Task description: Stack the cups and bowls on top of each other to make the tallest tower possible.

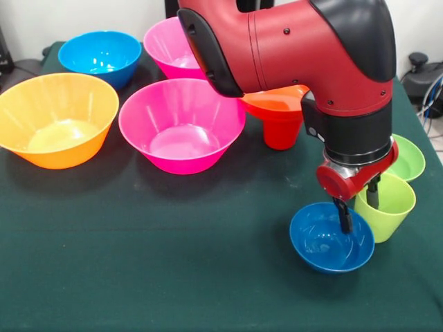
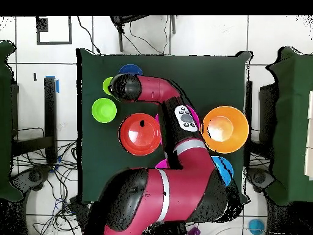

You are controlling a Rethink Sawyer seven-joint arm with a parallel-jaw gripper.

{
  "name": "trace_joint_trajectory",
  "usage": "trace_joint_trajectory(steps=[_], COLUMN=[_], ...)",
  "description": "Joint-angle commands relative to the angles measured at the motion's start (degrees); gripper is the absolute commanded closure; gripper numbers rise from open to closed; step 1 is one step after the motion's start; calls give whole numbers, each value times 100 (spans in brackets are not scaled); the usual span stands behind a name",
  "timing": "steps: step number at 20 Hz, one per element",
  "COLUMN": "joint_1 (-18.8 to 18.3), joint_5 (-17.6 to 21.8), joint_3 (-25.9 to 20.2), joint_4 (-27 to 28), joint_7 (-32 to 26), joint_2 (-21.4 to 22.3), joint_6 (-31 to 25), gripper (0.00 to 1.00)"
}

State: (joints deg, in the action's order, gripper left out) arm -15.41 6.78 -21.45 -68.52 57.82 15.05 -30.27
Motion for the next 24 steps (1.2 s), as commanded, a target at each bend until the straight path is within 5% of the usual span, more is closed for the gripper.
trace_joint_trajectory(steps=[1,24], joint_1=[165,321], joint_5=[467,386], joint_3=[22,146], joint_4=[80,94], joint_7=[91,317], joint_2=[-87,211], joint_6=[-288,-255], gripper=[0,0])
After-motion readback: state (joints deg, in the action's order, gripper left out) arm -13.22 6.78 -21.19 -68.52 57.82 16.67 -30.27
